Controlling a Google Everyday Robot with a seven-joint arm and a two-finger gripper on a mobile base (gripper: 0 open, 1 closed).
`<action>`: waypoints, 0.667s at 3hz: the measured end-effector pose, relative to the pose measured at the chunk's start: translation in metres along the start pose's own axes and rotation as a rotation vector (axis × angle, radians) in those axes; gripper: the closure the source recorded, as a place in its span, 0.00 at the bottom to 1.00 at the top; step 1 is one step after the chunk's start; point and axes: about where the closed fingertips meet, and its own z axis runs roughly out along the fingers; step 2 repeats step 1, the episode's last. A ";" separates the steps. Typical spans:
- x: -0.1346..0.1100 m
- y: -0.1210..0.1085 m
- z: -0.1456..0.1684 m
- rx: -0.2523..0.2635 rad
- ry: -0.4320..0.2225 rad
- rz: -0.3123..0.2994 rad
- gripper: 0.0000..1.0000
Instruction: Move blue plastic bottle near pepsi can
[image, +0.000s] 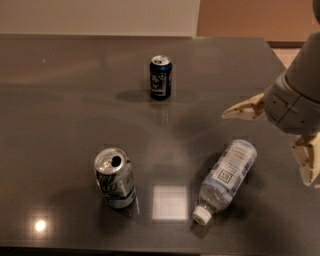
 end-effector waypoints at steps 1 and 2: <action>-0.002 -0.001 0.000 0.006 -0.005 -0.002 0.00; -0.002 -0.001 0.000 0.006 -0.005 -0.002 0.00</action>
Offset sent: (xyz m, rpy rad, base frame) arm 0.0000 0.0000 0.0000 0.0000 0.0000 0.0000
